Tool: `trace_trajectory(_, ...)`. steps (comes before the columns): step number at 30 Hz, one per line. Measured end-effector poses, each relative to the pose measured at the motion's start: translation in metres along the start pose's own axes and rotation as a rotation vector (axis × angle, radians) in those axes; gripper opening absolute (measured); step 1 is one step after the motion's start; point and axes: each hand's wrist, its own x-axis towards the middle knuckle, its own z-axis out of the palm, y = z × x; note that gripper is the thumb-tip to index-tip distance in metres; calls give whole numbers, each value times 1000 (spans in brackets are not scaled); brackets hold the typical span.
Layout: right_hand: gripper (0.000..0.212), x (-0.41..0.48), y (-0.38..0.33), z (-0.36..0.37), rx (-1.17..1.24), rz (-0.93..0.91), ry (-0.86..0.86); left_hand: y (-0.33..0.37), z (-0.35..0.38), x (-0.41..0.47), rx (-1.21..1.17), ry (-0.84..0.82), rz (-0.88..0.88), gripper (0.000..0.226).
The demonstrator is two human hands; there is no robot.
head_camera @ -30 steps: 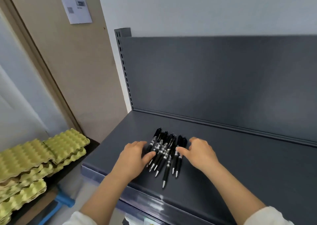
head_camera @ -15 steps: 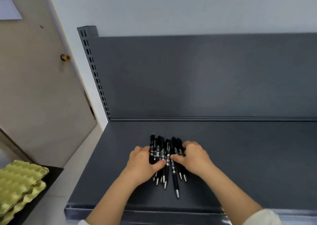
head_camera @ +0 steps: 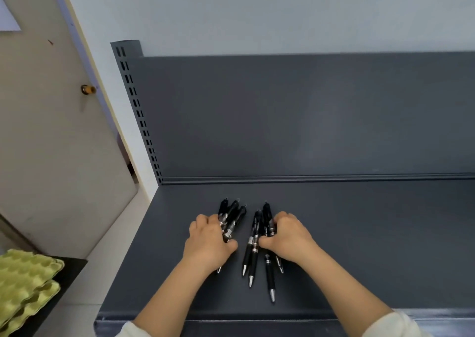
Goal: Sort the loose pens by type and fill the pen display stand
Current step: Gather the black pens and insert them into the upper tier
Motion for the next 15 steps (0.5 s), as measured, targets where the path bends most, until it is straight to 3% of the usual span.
trace_trajectory(9,38,8,25,-29,71,126,-7,-23,-9,-1,-58,-19,24,61)
trace_trajectory(15,22,11,42,-45,92,168,-64,-16,-5,-5,-32,-5,14,69)
